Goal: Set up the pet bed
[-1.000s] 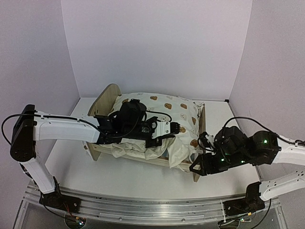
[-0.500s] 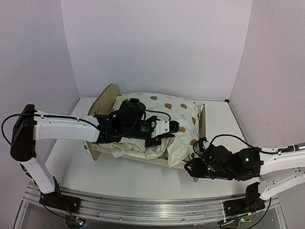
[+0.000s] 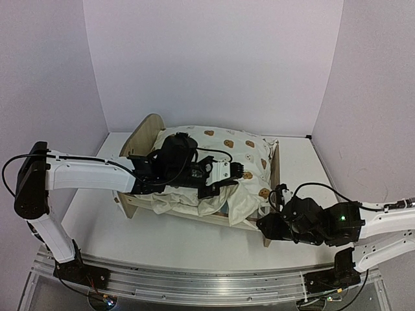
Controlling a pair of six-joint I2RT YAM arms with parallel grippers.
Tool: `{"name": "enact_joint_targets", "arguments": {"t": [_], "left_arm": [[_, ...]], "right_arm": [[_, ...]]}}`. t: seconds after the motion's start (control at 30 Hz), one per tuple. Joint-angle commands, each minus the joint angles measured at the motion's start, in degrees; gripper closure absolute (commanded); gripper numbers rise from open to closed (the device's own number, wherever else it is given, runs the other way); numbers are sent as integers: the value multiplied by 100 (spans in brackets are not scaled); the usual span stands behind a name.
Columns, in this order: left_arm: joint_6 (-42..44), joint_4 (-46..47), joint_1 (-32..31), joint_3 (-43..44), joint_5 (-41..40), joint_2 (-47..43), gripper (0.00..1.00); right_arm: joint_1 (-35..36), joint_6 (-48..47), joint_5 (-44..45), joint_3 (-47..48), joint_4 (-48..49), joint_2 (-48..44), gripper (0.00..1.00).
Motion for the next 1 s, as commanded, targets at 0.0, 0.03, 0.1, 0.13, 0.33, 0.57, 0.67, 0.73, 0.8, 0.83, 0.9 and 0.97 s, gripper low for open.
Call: {"name": "enact_joint_targets", "arguments": {"t": [0.0,0.03,0.1,0.13,0.33,0.57,0.67,0.73,0.8,0.83,0.9,0.97], "left_arm": [[-27,258,42,17,55,-165,100],[-14,249,42,15,48,-176,100],[14,249,42,1,46,-192,100],[17,250,43,-8,53,-198,100],[5,319,42,-26,138,-179,100],[-3,196,42,-25,202,-165,100],[1,150,42,-92,244,-174,100],[1,104,42,-145,265,-170,100],[2,86,42,-191,283,-174,100],[5,89,42,-219,297,-174,100],[17,85,42,-240,303,-158,100],[18,91,42,-226,303,-140,100]], "right_arm": [[13,-542,-307,484,-229,-195,99],[12,-746,-519,699,-513,-320,100],[10,-1005,-912,1147,-1155,-639,100],[9,-1055,-1102,1335,-1467,-774,100],[9,-969,-1946,1817,-2171,-1271,100],[5,-911,-2420,1956,-2591,-462,100],[-8,-595,-2082,1723,-2772,-482,100],[-34,-308,-1971,1507,-2817,-550,100],[-42,-30,-1814,1328,-2939,-565,100],[-46,128,-1749,1223,-2975,-546,100],[-60,280,-1951,1030,-3033,-355,100],[-83,247,-2262,1092,-3325,8,100]]}}
